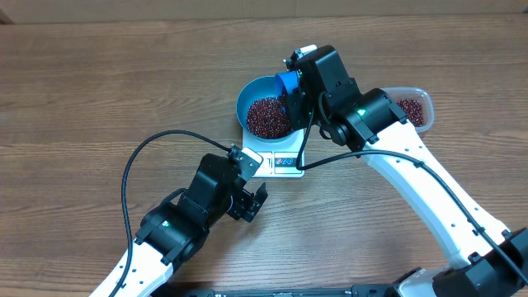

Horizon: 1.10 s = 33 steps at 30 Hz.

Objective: Scoop item into bowl and weigh 150g on scale
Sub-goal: 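Hold the tipped blue scoop over the teal bowl, shaking beans out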

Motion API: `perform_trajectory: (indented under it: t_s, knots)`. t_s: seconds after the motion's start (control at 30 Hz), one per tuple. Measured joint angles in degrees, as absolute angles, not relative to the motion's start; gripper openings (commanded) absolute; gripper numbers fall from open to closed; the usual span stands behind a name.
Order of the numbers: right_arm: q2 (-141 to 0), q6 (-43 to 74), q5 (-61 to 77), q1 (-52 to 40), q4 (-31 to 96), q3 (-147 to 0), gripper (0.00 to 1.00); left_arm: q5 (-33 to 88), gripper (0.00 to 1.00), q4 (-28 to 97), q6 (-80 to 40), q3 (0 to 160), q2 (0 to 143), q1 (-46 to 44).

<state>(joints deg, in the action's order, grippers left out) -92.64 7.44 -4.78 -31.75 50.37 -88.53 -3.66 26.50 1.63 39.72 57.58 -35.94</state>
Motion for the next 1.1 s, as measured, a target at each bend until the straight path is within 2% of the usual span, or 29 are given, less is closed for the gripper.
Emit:
perform_trajectory:
  t_s: [1.1]
  knots:
    - [-92.6,6.1,-6.3,-32.0,50.3,-88.5,0.04,-3.7,1.00,26.5,1.6,39.7,57.6,-35.9]
